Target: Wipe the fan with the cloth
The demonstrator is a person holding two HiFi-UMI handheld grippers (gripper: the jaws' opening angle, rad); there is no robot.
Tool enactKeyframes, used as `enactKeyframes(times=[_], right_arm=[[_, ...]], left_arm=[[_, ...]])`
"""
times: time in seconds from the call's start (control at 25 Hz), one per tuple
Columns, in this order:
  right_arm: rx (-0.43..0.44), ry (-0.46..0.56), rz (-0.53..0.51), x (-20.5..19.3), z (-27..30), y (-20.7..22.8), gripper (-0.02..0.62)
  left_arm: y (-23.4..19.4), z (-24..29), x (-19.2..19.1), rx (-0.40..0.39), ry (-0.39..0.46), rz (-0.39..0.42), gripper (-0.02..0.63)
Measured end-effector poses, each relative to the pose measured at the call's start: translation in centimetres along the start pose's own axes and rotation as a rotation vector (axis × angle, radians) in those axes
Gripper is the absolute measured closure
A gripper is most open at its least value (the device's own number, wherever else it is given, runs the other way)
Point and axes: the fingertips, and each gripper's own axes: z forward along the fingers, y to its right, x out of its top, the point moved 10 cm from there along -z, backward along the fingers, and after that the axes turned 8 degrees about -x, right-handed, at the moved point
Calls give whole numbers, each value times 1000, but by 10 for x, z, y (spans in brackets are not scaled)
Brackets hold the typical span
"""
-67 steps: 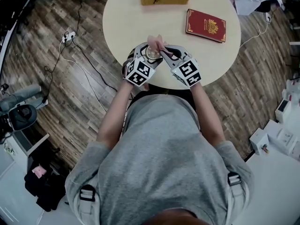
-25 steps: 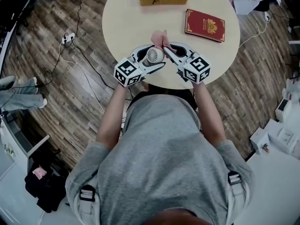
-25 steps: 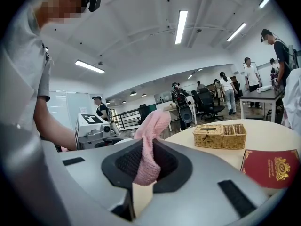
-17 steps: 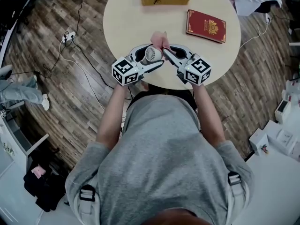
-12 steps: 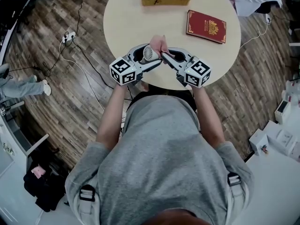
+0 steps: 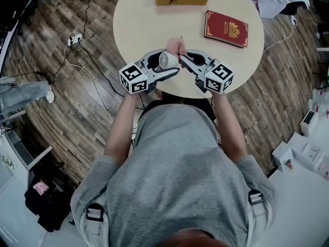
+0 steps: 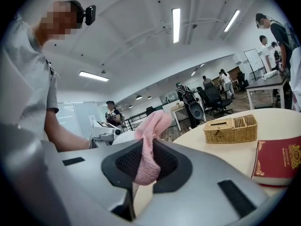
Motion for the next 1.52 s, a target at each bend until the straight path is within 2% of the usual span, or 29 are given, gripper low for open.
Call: enactKeyframes(times=[0.32, 0.64, 0.84, 1.24, 1.52], right_arm=[[-8, -47, -54, 11, 7, 7, 554], [12, -102, -19, 14, 9, 14, 554], [30, -129, 28, 17, 13, 15, 554], [69, -143, 35, 20, 24, 5, 555], [101, -143, 21, 21, 29, -5, 557]], left_arm=[[12, 9, 10, -10, -147, 191, 232], [20, 18, 9, -8, -285, 358, 232], [22, 24, 5, -10, -353, 404, 232], [18, 30, -4, 15, -446, 451, 232], [13, 30, -12, 64, -502, 448, 232]])
